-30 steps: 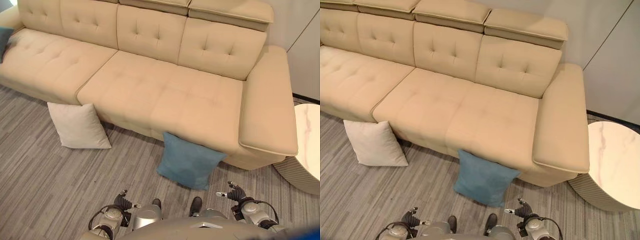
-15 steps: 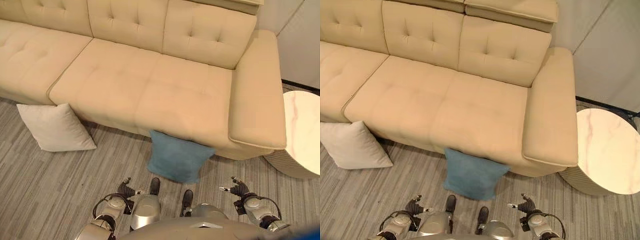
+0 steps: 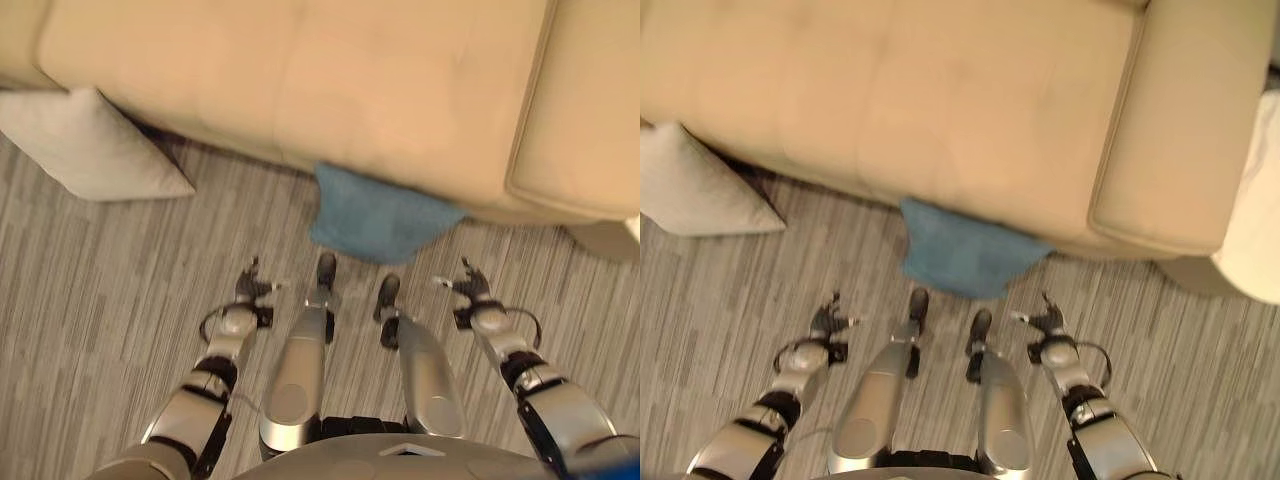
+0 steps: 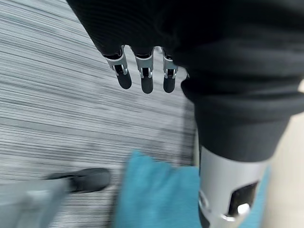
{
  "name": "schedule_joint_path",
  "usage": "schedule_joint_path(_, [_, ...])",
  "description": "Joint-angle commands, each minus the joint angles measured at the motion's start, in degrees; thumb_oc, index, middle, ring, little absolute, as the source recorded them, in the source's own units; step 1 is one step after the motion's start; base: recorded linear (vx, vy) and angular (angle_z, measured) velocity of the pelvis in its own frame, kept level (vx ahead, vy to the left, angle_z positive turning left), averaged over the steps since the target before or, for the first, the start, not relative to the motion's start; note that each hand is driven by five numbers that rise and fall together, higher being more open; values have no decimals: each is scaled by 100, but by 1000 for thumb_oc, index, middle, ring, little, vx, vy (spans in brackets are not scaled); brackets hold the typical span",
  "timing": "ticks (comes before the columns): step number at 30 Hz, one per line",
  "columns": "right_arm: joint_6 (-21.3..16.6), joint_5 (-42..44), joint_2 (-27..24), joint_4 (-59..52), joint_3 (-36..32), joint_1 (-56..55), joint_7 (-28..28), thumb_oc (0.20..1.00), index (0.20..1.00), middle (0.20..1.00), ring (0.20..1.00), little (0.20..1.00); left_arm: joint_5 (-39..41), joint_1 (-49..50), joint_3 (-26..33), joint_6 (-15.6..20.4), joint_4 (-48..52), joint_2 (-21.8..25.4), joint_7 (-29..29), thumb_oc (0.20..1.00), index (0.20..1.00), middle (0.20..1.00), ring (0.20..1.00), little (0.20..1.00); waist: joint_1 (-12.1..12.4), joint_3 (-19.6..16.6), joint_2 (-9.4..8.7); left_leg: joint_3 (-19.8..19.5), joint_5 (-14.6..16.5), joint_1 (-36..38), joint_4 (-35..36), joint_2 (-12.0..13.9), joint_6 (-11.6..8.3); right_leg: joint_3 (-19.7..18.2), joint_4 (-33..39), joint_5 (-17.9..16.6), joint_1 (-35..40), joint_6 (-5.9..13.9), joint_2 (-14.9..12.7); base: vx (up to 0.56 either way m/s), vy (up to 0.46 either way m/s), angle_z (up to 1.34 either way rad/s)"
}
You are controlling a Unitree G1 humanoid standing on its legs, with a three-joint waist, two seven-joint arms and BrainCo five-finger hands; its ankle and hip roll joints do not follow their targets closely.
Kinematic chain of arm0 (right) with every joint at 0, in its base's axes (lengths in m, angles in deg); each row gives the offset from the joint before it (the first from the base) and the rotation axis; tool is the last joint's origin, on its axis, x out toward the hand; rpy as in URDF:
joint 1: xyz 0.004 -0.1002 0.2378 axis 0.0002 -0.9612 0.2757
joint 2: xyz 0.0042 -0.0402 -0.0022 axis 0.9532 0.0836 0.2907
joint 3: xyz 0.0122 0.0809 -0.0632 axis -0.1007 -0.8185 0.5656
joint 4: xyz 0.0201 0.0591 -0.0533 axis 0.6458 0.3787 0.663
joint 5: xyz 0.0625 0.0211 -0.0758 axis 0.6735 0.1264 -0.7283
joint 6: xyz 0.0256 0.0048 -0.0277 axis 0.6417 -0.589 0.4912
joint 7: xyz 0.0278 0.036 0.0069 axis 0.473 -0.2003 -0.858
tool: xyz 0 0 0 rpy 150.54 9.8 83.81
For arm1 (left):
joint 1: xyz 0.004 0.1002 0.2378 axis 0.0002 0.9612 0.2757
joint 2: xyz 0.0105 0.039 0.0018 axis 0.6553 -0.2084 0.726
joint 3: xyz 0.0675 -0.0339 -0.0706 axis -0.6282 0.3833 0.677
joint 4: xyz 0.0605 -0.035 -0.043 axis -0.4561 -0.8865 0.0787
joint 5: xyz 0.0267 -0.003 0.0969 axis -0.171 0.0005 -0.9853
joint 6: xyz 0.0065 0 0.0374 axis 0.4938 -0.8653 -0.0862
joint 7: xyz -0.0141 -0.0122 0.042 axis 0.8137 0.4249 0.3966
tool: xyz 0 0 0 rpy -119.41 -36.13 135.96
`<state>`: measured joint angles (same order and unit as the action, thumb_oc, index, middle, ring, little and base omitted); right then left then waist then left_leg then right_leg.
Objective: Pick up all the scattered cushions and arrange them neatly on the sofa.
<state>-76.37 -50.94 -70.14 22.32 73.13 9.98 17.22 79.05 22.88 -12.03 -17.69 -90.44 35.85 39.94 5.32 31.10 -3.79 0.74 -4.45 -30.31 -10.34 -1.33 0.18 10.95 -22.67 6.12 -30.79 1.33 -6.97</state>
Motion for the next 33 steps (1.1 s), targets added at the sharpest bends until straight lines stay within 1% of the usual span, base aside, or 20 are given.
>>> schedule_joint_path(1, [-360, 360, -106, -445, -9, -545, -770, 1000, 1000, 1000, 1000, 1000, 139, 306, -69, 369, 61, -96, -550, 1000, 1000, 1000, 1000, 1000, -146, -851, 53, -118, 976, -455, -863, 154, -153, -8, 740, -534, 13, 500, -276, -94, 59, 2])
schedule_joint_path(4, [-485, 422, -131, -586, -104, -200, -1071, 1000, 1000, 1000, 1000, 1000, 186, -99, -201, 396, 187, -81, -666, 1000, 1000, 1000, 1000, 1000, -248, -804, 117, -138, 994, -989, -1049, 147, -141, -73, 533, -512, -554, 498, -327, -75, 58, 3])
schedule_joint_path(5, [-568, 469, -148, -622, -121, 73, -1266, 1000, 1000, 1000, 1000, 1000, 185, -451, -293, 440, 223, -51, -788, 1000, 1000, 1000, 1000, 1000, -315, -782, 160, -133, 995, -1362, -1168, 124, -132, -131, 402, -501, -938, 498, -355, -98, 76, -2])
schedule_joint_path(7, [-655, 481, -171, -756, -135, 369, -1566, 1000, 1000, 1000, 1000, 1000, 102, -836, -398, 457, 352, -101, -999, 1000, 1000, 1000, 1000, 1000, -407, -753, 212, -127, 987, -1765, -1237, 103, -114, -222, 264, -487, -1408, 505, -392, -84, 104, -8])
schedule_joint_path(9, [-688, 418, -209, -869, -165, 541, -1766, 1000, 1000, 1000, 1000, 1000, 3, -1063, -455, 450, 385, -108, -1133, 1000, 1000, 1000, 1000, 1000, -478, -732, 239, -105, 998, -2026, -1281, 83, -95, -294, 179, -481, -1709, 518, -416, -37, 77, -7])
schedule_joint_path(10, [-688, 418, -209, -869, -165, 541, -1766, 1000, 1000, 1000, 1000, 1000, 3, -1063, -455, 450, 385, -108, -1133, 1000, 1000, 1000, 1000, 1000, -478, -732, 239, -105, 998, -2026, -1281, 83, -95, -294, 179, -481, -1709, 518, -416, -27, 60, -9])
schedule_joint_path(11, [-759, 391, -233, -961, -247, 698, -1989, 1000, 1000, 1000, 1000, 1000, -72, -1344, -495, 426, 383, -117, -1294, 1000, 1000, 1000, 1000, 1000, -543, -718, 265, -88, 996, -2337, -1274, 63, -76, -380, 148, -506, -2060, 539, -438, -19, 44, -10])
schedule_joint_path(13, [-775, 415, -246, -1001, -292, 742, -2044, 1000, 1000, 1000, 1000, 1000, -83, -1424, -492, 428, 385, -108, -1348, 1000, 1000, 1000, 1000, 1000, -560, -743, 271, -85, 989, -2445, -1254, 51, -69, -415, 136, -510, -2192, 543, -447, -10, 41, -3])
schedule_joint_path(15, [-887, 599, -322, -1010, -440, 918, -2153, 1000, 1000, 1000, 1000, 1000, -70, -1686, -529, 431, 411, -117, -1408, 1000, 1000, 1000, 1000, 1000, -613, -765, 338, -84, 958, -2724, -1210, 12, -58, -467, 92, -514, -2521, 560, -471, 5, 52, 1])
schedule_joint_path(18, [-964, 731, -469, -1010, -521, 1190, -2223, 1000, 1000, 1000, 1000, 1000, -131, -2035, -568, 410, 479, -12, -1582, 1000, 1000, 1000, 1000, 1000, -649, -768, 403, -107, 947, -3086, -1198, -18, -35, -525, -11, -493, -2961, 577, -491, 9, 27, -2])
schedule_joint_path(22, [-994, 841, -555, -940, -510, 1382, -2213, 1000, 1000, 1000, 1000, 1000, -110, -2268, -604, 377, 421, -5, -1675, 1000, 1000, 1000, 1000, 1000, -660, -790, 425, -145, 939, -3422, -1267, -23, -11, -588, -163, -476, -3336, 587, -500, 13, -3, 2])
schedule_joint_path(25, [-1044, 1114, -638, -693, -406, 1791, -2110, 1000, 1000, 1000, 1000, 1000, -71, -2705, -661, 331, 142, 86, -1742, 1000, 1000, 1000, 1000, 1000, -683, -798, 404, -195, 928, -3720, -1331, -13, -9, -619, -255, -472, -3630, 590, -479, 26, -10, 4])
schedule_joint_path(29, [-1027, 1309, -648, -612, -81, 2453, -2016, 1000, 1000, 1000, 1000, 1000, -44, -3358, -695, 134, -355, 81, -2001, 1000, 1000, 1000, 1000, 1000, -668, -744, 340, -270, 905, -4146, -1516, -3, 24, -635, -446, -497, -4049, 609, -429, 0, 0, 0])
schedule_joint_path(33, [-1009, 1337, -631, -588, 118, 2767, -1933, 1000, 1000, 1000, 1000, 1000, 59, -3676, -797, 123, -541, 57, -1914, 1000, 1000, 1000, 1000, 1000, -692, -722, 267, -317, 893, -4282, -1574, -14, 43, -644, -481, -512, -4170, 605, -379, 0, 0, 0])
